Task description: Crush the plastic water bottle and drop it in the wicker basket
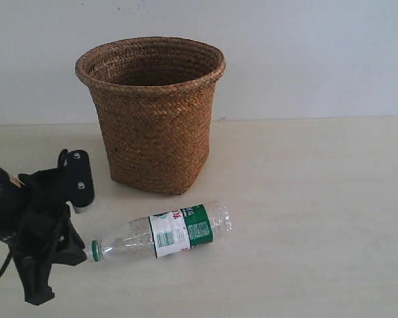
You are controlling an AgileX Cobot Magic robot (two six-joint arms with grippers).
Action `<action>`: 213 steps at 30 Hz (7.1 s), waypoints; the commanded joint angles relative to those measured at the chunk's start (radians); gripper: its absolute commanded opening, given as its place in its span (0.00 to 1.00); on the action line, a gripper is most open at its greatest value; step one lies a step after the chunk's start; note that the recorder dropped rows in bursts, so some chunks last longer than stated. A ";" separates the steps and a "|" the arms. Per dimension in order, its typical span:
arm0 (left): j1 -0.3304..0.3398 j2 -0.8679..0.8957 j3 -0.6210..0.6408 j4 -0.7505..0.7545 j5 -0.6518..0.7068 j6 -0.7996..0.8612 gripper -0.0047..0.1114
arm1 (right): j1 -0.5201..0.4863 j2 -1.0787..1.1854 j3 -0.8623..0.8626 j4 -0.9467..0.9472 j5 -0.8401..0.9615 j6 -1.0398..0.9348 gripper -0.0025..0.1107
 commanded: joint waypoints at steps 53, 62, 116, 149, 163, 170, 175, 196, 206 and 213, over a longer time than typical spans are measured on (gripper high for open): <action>-0.057 0.206 -0.013 0.026 -0.275 0.029 0.49 | -0.003 -0.004 -0.001 -0.001 -0.008 0.001 0.02; -0.057 0.240 -0.013 0.026 -0.309 0.029 0.44 | -0.003 -0.004 -0.001 -0.001 -0.008 0.001 0.02; -0.057 0.240 -0.013 0.114 -0.274 0.140 0.07 | -0.003 -0.004 -0.001 0.556 -0.354 0.412 0.02; -0.057 0.240 -0.013 0.126 -0.329 0.140 0.07 | 0.504 1.561 -0.900 0.356 -0.120 0.086 0.02; -0.057 0.240 -0.013 0.126 -0.330 0.140 0.07 | 0.568 1.772 -1.006 0.356 -0.122 0.072 0.02; -0.057 0.240 -0.013 0.126 -0.330 0.140 0.07 | 0.568 1.795 -1.006 0.356 -0.115 0.072 0.02; -0.057 0.240 -0.013 0.126 -0.330 0.140 0.07 | 0.568 1.837 -1.006 0.363 -0.094 0.072 0.02; -0.057 0.240 -0.013 0.126 -0.340 0.140 0.07 | 0.581 1.973 -1.006 0.416 -0.054 0.077 0.02; -0.057 0.240 -0.013 0.126 -0.340 0.140 0.07 | 0.581 1.995 -1.006 0.448 -0.011 0.080 0.02; -0.057 0.240 -0.013 0.126 -0.336 0.140 0.07 | 0.581 2.065 -1.015 0.475 0.031 0.067 0.02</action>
